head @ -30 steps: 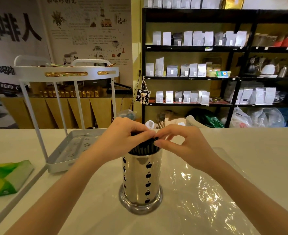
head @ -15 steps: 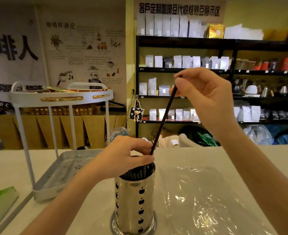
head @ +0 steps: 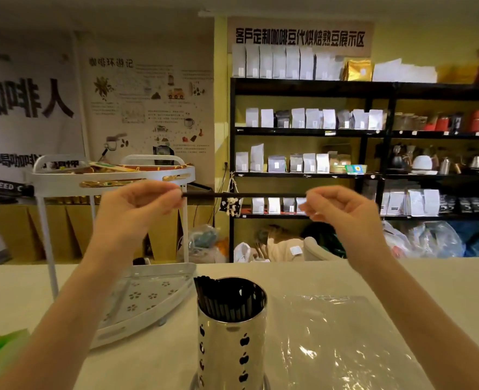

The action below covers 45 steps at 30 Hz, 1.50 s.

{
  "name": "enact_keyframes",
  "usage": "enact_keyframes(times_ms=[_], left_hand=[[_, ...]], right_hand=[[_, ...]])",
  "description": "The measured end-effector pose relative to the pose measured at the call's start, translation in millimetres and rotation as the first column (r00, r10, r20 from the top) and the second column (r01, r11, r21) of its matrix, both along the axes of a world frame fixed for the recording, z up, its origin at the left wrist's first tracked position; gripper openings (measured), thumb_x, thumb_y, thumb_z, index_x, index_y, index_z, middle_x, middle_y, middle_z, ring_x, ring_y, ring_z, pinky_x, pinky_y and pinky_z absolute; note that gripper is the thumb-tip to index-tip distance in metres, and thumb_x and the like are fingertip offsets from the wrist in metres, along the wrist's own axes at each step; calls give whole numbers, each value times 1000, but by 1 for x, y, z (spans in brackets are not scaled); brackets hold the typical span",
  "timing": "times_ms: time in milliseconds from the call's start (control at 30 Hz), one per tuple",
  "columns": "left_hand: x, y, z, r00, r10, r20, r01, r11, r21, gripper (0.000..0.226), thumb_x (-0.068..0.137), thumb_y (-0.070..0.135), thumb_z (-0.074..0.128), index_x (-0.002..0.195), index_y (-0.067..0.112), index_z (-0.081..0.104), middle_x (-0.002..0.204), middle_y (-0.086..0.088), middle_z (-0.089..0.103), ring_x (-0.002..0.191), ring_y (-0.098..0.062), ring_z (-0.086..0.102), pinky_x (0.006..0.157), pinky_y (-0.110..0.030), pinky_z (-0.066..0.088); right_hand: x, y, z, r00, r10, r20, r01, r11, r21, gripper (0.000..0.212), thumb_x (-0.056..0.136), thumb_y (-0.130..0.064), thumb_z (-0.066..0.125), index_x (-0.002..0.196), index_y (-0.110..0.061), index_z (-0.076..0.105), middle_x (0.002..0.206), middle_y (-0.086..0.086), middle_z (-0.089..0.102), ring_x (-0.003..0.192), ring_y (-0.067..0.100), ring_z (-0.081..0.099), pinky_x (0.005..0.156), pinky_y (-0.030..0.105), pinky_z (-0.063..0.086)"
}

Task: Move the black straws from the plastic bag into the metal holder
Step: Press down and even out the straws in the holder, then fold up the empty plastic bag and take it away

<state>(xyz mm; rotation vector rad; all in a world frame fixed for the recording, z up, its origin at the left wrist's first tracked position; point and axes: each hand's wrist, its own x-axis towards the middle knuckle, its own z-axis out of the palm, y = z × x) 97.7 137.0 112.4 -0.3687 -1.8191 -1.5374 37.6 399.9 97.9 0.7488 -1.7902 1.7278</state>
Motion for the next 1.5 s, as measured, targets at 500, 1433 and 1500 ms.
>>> enact_keyframes(times_ms=[500,1433,1500], left_hand=[[1,15,-2,996,12,-84,-36,956,-292,21,73,8,67,88,23,68,82,19,71,79,-3,69,72,-10,51],[27,78,-71,990,-49,-129,-54,727,-685,44,86,44,35,127,30,46,124,17,50,116,9,37,96,-6,31],[32,101,-77,974,-127,-185,-40,714,-699,44,89,37,39,131,27,40,133,13,43,123,5,35,101,-8,28]], right_hand=[[2,-61,-75,978,126,163,-191,851,489,26,93,-24,47,82,-30,70,75,-18,68,82,-5,61,76,8,46],[52,-45,-87,931,99,351,-169,970,174,49,97,-39,14,98,-37,63,106,-19,62,99,-16,53,94,9,29],[58,-27,-84,956,33,291,-95,975,201,41,100,-35,20,96,-43,59,105,-22,61,105,-6,54,101,22,34]])
